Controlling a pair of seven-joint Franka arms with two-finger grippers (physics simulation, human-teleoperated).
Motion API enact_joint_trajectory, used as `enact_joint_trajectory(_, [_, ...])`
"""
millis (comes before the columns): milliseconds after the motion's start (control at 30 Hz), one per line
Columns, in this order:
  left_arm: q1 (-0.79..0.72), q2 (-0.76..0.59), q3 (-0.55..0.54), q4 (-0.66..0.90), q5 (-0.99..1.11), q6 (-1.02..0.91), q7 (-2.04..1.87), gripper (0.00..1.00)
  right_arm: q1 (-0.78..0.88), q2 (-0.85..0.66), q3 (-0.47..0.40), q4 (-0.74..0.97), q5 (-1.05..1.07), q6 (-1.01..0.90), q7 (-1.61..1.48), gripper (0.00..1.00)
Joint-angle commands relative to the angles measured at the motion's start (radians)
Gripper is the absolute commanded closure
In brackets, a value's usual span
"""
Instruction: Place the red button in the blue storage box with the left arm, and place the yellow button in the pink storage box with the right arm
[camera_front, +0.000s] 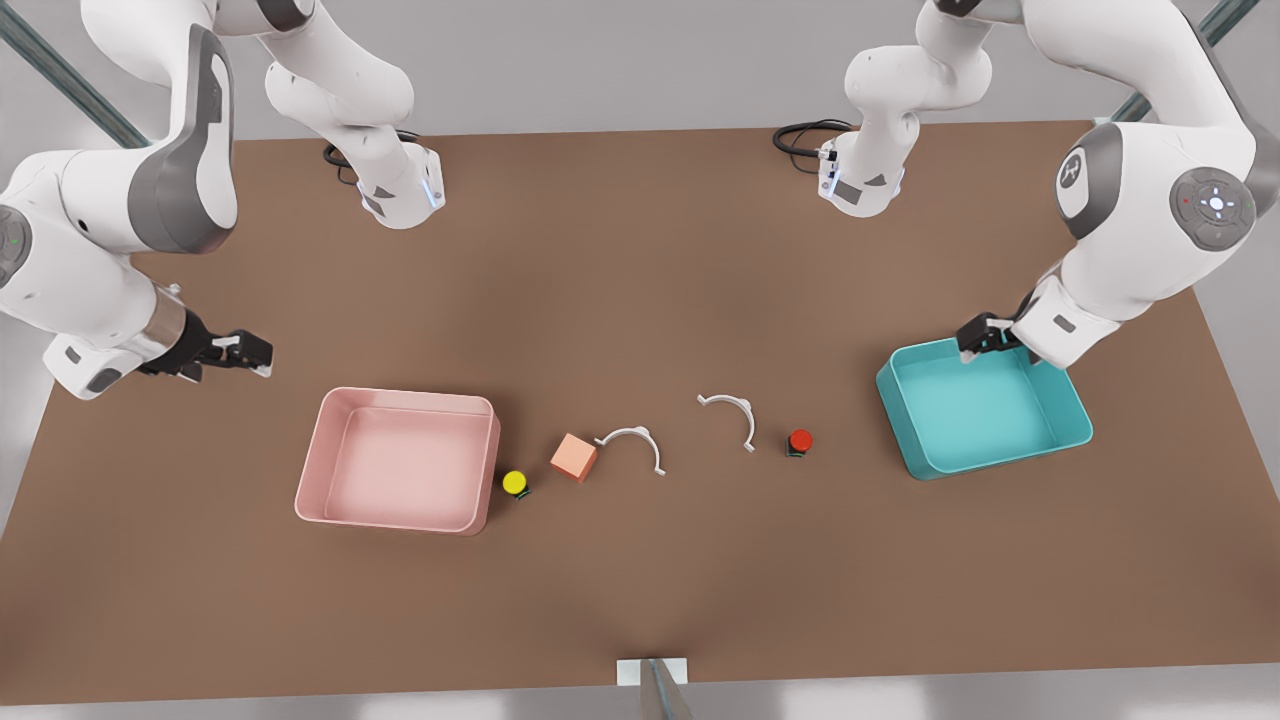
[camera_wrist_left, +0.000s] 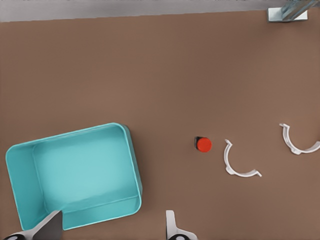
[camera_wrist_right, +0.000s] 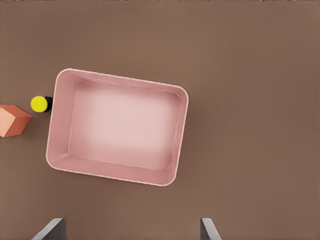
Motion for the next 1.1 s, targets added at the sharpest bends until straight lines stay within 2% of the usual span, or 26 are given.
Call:
enact_joint_trajectory(0, [-0.002, 0.000, -0.002, 0.001, 0.007, 0.025, -0.020, 0.00, -0.003, -0.002, 0.000, 0.000, -0.001, 0.021, -0.009, 0.00])
enact_joint_trajectory(100, [-0.056, 0.046, -0.006, 0.005, 0.007, 0.039, -0.032, 0.00, 0.003, 0.001, 0.008, 0.000, -0.002, 0.027, -0.015, 0.00])
enact_joint_trajectory(167, [-0.135, 0.121, -0.006, 0.004, -0.004, 0.134, -0.082, 0.00, 0.003, 0.050, 0.026, 0.019, 0.013, 0.096, -0.099, 0.00])
enact_joint_trajectory(233, [-0.178, 0.179, -0.008, 0.004, -0.010, 0.217, -0.135, 0.00, 0.005, 0.113, 0.100, 0.020, 0.027, 0.200, -0.153, 0.00])
enact_joint_trajectory(300, [-0.212, 0.240, -0.006, -0.002, -0.008, 0.315, -0.141, 0.00, 0.048, 0.176, 0.128, 0.017, 0.027, 0.273, -0.205, 0.00])
enact_joint_trajectory(367, [-0.254, 0.322, -0.006, -0.006, -0.004, 0.421, -0.202, 0.00, 0.046, 0.224, 0.210, 0.016, 0.027, 0.372, -0.437, 0.00])
enact_joint_trajectory(467, [-0.266, 0.409, -0.006, -0.019, -0.002, 0.522, -0.193, 0.00, 0.128, 0.320, 0.220, 0.016, -0.016, 0.556, -0.670, 0.00])
enact_joint_trajectory(633, [-0.261, 0.389, -0.006, -0.200, -0.002, 0.660, -0.190, 0.00, 0.203, 0.463, 0.220, 0.023, -0.041, 0.735, -0.762, 0.00])
enact_joint_trajectory(800, [-0.261, 0.331, -0.003, -0.413, 0.011, 0.862, -0.178, 0.00, 0.247, 0.589, 0.218, 0.073, -0.033, 0.762, -0.934, 0.00])
enact_joint_trajectory(933, [-0.263, 0.334, -0.003, -0.490, 0.011, 0.935, -0.178, 0.00, 0.238, 0.603, 0.209, 0.050, -0.033, 0.749, -0.974, 0.00])
enact_joint_trajectory(1067, [-0.261, 0.374, -0.003, -0.495, 0.011, 0.975, -0.178, 0.00, 0.244, 0.609, 0.206, 0.033, -0.073, 0.729, -0.963, 0.00])
